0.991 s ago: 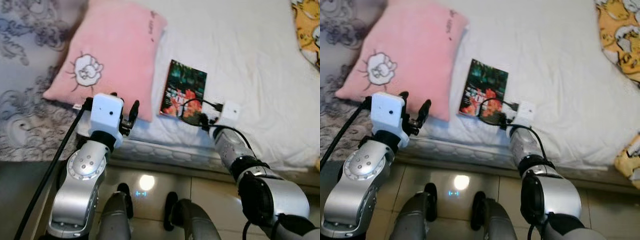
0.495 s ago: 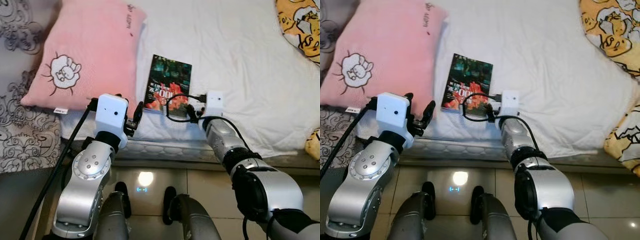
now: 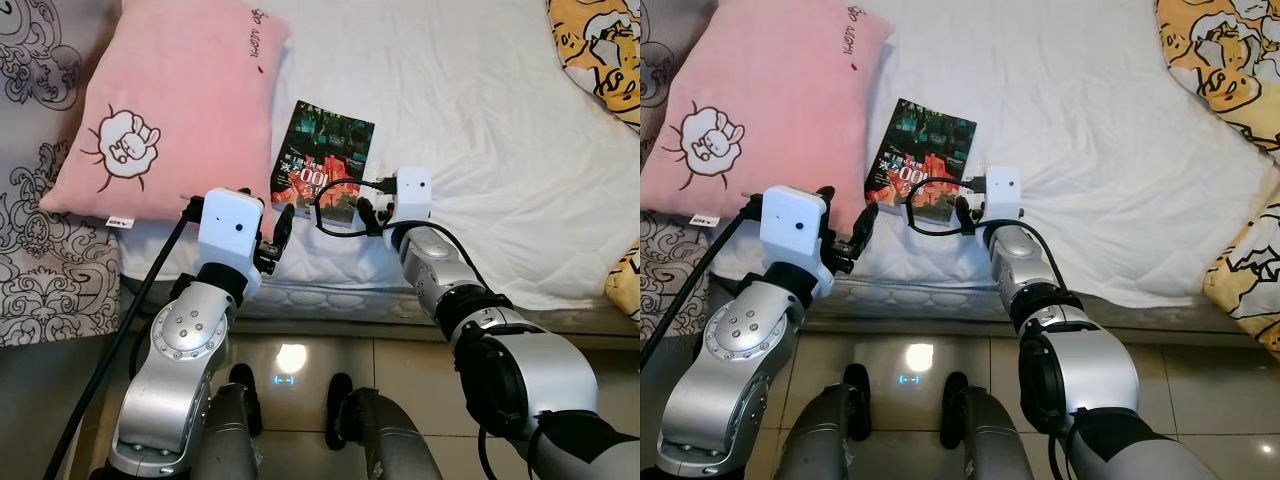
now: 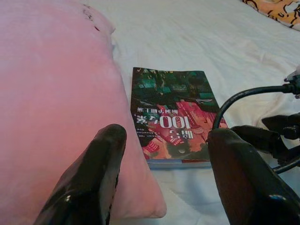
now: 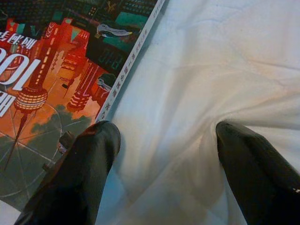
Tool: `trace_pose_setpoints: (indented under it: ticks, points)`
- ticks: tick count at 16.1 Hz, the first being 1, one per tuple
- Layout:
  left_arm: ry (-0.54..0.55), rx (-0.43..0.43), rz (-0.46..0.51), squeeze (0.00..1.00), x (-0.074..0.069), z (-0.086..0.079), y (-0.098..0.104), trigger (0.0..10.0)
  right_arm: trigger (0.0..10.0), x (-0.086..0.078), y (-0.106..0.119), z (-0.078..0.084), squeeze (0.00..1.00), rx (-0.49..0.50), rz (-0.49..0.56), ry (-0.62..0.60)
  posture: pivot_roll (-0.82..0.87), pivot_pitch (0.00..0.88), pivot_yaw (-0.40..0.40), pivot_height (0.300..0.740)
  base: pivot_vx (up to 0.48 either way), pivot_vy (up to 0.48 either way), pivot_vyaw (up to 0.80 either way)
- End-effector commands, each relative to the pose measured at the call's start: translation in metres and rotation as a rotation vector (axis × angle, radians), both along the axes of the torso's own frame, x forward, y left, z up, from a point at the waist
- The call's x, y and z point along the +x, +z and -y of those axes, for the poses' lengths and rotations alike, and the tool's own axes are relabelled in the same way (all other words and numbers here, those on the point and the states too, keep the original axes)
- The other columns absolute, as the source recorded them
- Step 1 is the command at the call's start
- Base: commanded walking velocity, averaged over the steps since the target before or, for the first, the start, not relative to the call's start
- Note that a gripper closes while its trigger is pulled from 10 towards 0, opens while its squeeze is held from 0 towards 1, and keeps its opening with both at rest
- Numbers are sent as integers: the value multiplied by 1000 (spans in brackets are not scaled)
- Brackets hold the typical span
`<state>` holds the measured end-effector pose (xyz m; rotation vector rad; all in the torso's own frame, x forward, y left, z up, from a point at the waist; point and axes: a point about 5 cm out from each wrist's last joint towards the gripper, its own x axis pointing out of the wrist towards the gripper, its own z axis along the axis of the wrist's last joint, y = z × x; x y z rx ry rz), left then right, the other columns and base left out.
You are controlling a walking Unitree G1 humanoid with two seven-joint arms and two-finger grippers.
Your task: Clean up the room
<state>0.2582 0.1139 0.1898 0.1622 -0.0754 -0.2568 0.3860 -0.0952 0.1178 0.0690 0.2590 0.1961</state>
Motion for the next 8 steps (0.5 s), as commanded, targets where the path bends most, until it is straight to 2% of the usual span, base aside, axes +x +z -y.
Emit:
trace_pose_setpoints:
  ticks: [1, 4, 6, 8]
  points:
    - [-20, -1, -7, 0, -2, 7, -1, 10000, 10000, -9, -19, 1, 0, -10, -63, 1, 307, 341, -117, 740, 0, 0, 0]
    - [-26, -6, -8, 0, 0, 8, -1, 10000, 10000, -24, -46, 13, 0, -86, -133, -11, 290, 335, -120, 740, 0, 0, 0]
    - [-20, -9, -7, 0, 2, 7, -2, 10000, 10000, -35, -64, 14, 0, -111, -191, 0, 286, 317, -131, 740, 0, 0, 0]
    - [-17, -10, -4, 0, 3, 6, -1, 10000, 10000, -36, -63, 16, 0, -139, -160, -3, 286, 317, -131, 740, 0, 0, 0]
